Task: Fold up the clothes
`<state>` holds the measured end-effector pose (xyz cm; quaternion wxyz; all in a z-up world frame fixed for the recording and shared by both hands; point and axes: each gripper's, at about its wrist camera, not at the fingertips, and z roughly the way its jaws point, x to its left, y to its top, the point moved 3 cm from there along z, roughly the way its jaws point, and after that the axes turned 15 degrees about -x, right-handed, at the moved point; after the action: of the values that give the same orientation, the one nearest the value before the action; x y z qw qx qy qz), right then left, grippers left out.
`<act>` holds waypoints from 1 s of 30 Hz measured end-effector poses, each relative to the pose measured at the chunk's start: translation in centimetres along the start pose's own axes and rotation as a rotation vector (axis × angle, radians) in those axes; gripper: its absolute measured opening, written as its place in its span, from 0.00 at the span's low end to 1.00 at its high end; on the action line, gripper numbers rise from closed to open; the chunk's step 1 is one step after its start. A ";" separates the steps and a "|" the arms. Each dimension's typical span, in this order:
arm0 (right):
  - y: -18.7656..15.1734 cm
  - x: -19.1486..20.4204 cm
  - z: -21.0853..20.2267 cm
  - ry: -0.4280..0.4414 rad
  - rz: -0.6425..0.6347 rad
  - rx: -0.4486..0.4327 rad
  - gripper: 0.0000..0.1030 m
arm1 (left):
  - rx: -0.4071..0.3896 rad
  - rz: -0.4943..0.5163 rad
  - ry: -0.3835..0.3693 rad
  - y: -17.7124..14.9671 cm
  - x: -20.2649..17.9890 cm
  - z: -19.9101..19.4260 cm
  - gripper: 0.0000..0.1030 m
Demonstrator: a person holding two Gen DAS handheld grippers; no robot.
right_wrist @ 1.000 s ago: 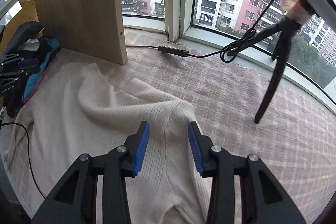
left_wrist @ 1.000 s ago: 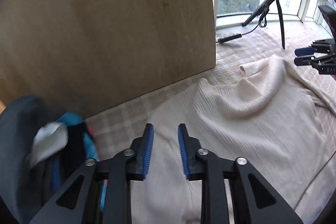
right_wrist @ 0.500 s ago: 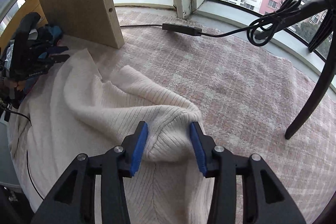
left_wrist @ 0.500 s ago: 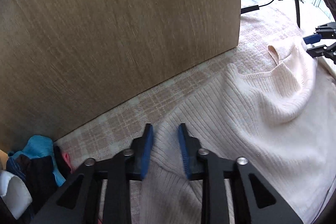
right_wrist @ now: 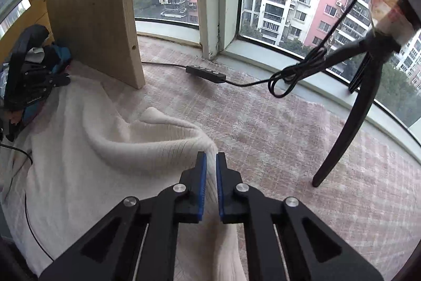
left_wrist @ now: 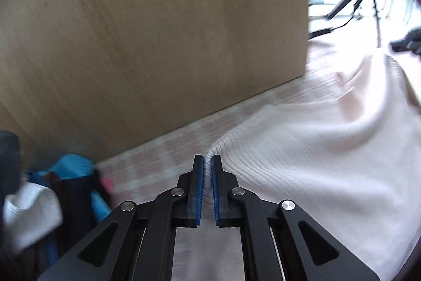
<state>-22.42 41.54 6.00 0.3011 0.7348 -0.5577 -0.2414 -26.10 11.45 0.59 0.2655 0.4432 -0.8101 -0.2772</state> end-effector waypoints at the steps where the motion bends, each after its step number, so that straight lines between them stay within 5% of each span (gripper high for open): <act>1: 0.5 0.3 0.1 -0.009 -0.012 -0.004 0.16 | 0.008 -0.002 -0.001 0.1 -0.2 0.0 0.09; 6: 1.8 3.3 3.1 0.081 -0.067 0.028 0.22 | -0.001 0.006 -0.006 0.5 -1.2 -0.3 0.12; 8: 1.5 4.3 4.9 0.100 -0.111 0.068 0.32 | -0.001 -0.001 -0.010 0.5 -1.3 -0.3 0.12; 15: 0.3 5.8 9.3 0.063 -0.241 0.126 0.28 | 0.012 -0.030 -0.033 0.1 -1.6 -0.2 0.13; 16: 0.5 5.6 9.3 0.081 -0.217 0.129 0.10 | 0.015 -0.027 -0.041 0.0 -1.8 -0.2 0.16; 19: 1.3 4.9 8.2 0.076 -0.191 0.081 0.07 | 0.004 -0.015 -0.006 0.1 -1.9 -0.4 0.26; 21: 2.1 3.8 6.9 0.028 -0.152 0.019 0.06 | -0.007 -0.007 0.029 0.1 -1.9 -0.5 0.15; 24: 2.7 1.7 6.0 -0.060 -0.069 -0.030 0.07 | -0.007 -0.028 0.072 0.2 -1.6 -0.7 0.16; 26: 2.6 1.7 6.1 -0.060 -0.069 0.009 0.17 | -0.008 -0.052 0.081 0.2 -1.2 -1.2 0.15; 30: 2.7 2.0 4.0 -0.039 -0.065 0.003 0.22 | -0.045 -0.098 0.077 0.6 -0.9 -3.5 0.15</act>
<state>-26.48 38.39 5.10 0.2811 0.7482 -0.5398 -0.2642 -23.61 11.76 3.30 0.2926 0.4865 -0.7702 -0.2906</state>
